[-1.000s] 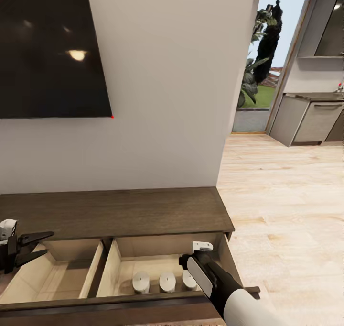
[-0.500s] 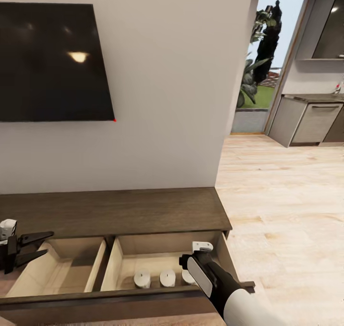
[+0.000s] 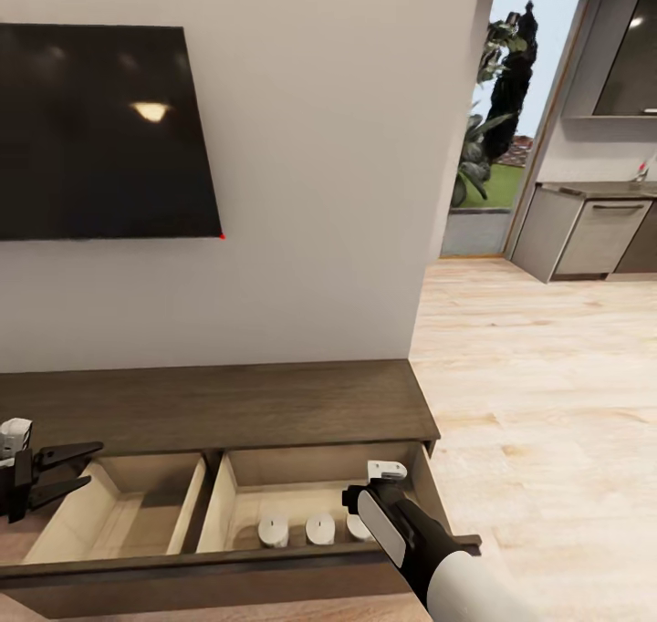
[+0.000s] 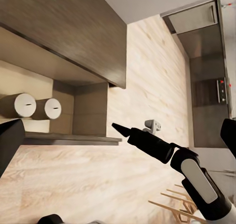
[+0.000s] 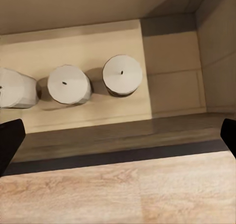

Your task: Place each of the two pumpkins and all three candles from the living room inside a cabinet in the living room (use any cabinet), then make sure every cabinet is closed, and position the cauldron so it is next to a table in the living room.

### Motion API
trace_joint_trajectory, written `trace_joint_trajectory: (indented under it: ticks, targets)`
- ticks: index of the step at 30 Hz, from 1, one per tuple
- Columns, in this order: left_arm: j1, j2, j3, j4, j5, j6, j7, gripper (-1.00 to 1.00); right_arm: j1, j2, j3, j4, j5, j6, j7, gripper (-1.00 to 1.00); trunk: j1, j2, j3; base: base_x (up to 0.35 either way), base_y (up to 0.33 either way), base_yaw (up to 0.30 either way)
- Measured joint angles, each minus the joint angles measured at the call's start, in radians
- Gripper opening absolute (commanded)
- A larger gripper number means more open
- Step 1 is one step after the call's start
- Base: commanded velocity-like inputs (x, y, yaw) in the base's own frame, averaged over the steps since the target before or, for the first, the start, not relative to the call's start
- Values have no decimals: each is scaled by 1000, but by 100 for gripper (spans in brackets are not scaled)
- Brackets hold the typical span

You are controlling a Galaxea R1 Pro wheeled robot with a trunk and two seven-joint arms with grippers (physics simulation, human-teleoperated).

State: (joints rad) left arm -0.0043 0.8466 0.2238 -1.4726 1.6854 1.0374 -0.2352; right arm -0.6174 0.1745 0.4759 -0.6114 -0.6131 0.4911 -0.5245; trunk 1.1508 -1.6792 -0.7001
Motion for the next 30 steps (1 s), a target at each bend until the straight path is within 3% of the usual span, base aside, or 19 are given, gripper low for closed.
trace_joint_trajectory:
  ticks: [13,30]
  targets:
    - [0,0,-1,0,0,0,0,100,0,0,3,0,0,1,1,100,-50,91,41,-10,0,0]
    - [0,0,-1,0,0,0,0,100,1,0,5,0,1,-1,3,100,-114,210,94,-196,0,0]
